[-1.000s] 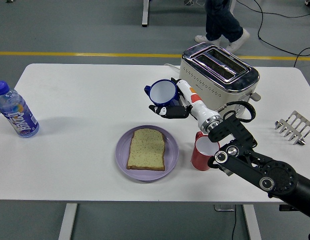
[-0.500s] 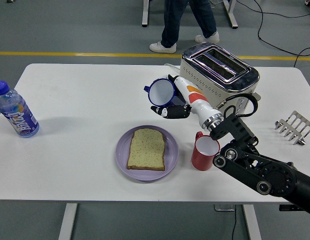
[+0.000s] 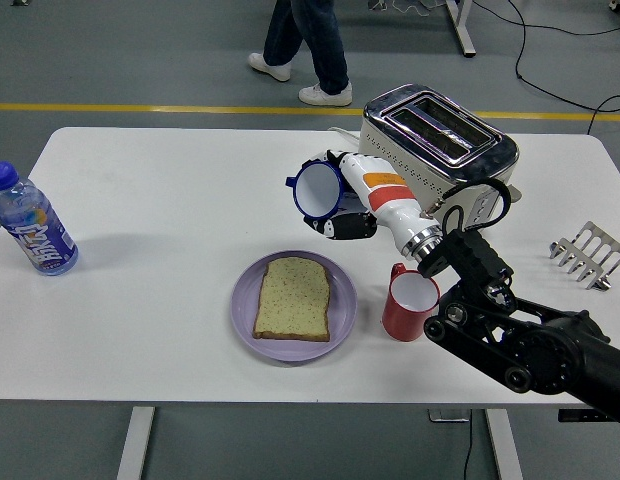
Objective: Pick up the cup,pour liquid into bread,place the cup on the desk
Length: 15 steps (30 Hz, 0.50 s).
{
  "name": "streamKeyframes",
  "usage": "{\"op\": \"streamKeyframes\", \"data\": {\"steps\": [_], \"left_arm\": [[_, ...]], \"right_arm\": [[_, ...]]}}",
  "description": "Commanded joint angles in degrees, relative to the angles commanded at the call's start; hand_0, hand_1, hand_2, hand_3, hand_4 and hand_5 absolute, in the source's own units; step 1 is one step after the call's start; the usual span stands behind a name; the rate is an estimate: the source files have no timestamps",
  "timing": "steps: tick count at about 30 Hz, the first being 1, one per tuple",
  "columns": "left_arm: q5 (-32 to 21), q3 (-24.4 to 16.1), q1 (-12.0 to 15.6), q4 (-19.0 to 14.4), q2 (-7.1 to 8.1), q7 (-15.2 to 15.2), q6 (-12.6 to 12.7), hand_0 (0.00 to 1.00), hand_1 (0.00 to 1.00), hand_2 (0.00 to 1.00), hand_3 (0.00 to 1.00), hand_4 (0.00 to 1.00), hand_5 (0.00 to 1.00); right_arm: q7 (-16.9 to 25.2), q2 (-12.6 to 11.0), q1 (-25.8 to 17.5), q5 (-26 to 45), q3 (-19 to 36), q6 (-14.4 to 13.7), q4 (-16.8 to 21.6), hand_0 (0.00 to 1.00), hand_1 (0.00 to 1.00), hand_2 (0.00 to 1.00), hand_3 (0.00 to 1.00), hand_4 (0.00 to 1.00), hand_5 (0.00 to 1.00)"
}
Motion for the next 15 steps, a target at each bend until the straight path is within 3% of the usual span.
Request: {"op": "streamKeyframes", "data": {"steps": [9,15], "left_arm": [[-1.4,0.9,0.0,0.0,0.05,-0.4,-0.2,0.69,0.756,0.773,0.611,0.396,0.998],[-2.0,1.2,-0.2,0.1,0.04,-0.6,-0.2,0.69,0.756,0.773,0.611,0.396,0.998]], "right_arm": [[-0.5,-0.4,4.2,-11.8,-4.2,-1.5,-2.8,0.365,0.405,0.536,0.564,0.73,0.011],[-0.9,-0.5,6.3,-14.9,-6.8,-2.2,-4.4,0.365,0.405,0.536,0.565,0.728,0.011]]}}
